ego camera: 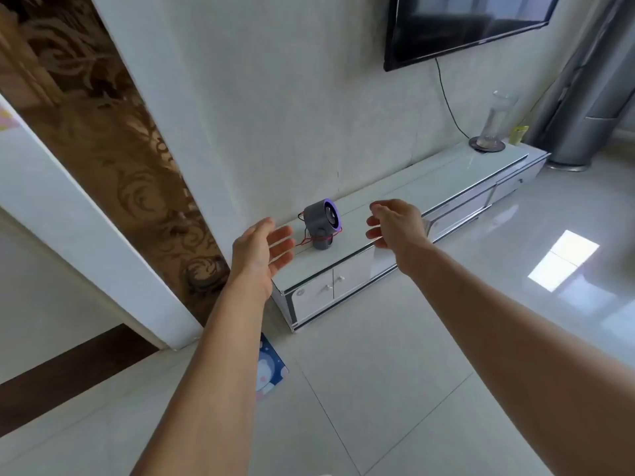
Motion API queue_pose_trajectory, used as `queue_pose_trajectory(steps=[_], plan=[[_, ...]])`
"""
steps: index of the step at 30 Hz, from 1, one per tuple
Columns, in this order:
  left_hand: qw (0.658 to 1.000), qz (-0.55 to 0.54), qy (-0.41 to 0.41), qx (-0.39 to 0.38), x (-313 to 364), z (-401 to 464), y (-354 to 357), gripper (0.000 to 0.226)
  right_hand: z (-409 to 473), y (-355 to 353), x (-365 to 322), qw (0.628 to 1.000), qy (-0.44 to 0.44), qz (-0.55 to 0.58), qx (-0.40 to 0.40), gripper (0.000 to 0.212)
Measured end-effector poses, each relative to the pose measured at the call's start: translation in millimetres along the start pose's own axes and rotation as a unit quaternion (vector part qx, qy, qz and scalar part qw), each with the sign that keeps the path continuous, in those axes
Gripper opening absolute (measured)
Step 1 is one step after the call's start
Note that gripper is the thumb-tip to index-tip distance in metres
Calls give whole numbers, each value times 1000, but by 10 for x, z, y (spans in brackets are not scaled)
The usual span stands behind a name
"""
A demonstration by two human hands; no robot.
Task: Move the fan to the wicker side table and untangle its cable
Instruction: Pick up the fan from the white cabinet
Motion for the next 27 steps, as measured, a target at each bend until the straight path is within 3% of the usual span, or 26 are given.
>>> queue_pose_trajectory(steps=[11,27], plan=[[997,-25,-69,11,-381,900,356,30,1039,187,269,998,56,-12,-23,21],[983,-21,-175,51,-1040,2801,744,27,3181,1095,563,986,137,-61,-67,20]])
Point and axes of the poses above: each hand's wrist, its own z-axis towards the middle knuckle, its own y-axis out of the palm, x = y × z, the point moved 7 cm from there along z, towards the middle knuckle, and after that the axes turned 7 degrees about -z, right-handed, at the moved point
